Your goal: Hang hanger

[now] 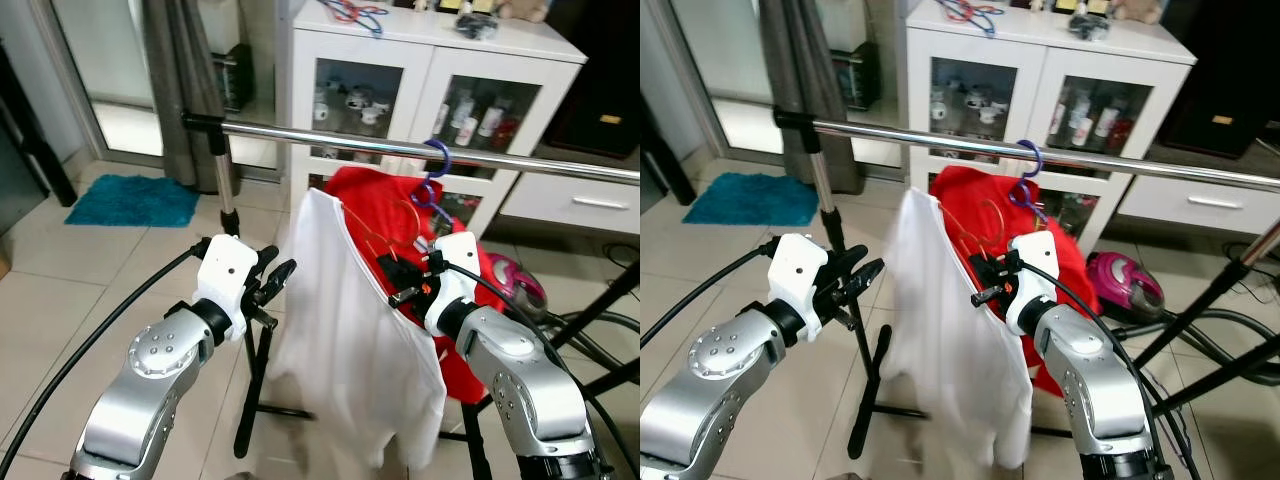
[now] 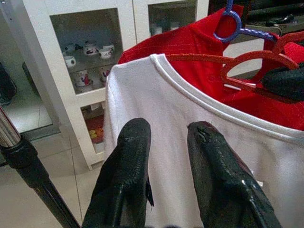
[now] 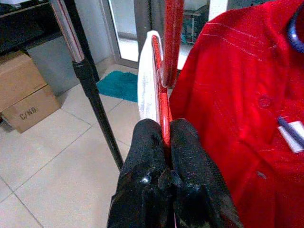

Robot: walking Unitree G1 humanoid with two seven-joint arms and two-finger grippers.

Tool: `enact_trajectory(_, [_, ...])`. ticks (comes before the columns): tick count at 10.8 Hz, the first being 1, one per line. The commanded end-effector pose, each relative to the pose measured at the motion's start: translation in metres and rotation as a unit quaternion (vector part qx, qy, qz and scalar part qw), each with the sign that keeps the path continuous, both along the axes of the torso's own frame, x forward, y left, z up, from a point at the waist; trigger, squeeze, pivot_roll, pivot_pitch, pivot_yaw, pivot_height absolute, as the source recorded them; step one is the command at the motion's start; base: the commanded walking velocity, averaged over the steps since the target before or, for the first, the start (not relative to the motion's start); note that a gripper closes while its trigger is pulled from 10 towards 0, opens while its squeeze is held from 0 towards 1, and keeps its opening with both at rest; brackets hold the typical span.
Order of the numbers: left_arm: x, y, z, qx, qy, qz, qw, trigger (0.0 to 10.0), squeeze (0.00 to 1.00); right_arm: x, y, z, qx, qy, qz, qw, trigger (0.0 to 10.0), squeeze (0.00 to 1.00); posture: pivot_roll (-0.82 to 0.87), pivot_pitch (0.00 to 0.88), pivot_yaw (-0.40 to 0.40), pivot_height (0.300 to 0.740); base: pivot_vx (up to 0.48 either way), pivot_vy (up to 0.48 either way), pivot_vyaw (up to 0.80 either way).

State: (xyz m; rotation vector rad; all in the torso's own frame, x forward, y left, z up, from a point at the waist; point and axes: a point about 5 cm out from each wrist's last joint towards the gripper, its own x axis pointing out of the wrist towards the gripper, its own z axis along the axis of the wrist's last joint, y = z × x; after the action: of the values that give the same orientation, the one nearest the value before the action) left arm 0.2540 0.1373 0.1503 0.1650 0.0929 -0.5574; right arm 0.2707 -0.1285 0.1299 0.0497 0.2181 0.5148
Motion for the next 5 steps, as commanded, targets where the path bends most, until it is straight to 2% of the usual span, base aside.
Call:
enact_trajectory(1, [0.0027, 0.0001, -0.002, 0.006, 0.007, 0.002, 1.0, 10.0, 0.0, 0.0, 0.0007, 0.0133, 0.007, -0.025, 0.002, 1.0, 0.0, 0.0, -0.02, 0.0, -0.039, 0.74, -0.27, 0.0, 0.0])
enact_trajectory(5, [0.0059, 0.0001, -0.0014, 0.009, 0.003, 0.002, 1.0, 10.0, 0.0, 0.0044, 0.001, 0.0202, 0.004, -0.03, 0.001, 1.0, 0.0, 0.0, -0.01, 0.0, -0.048, 0.74, -0.268, 0.0, 0.0])
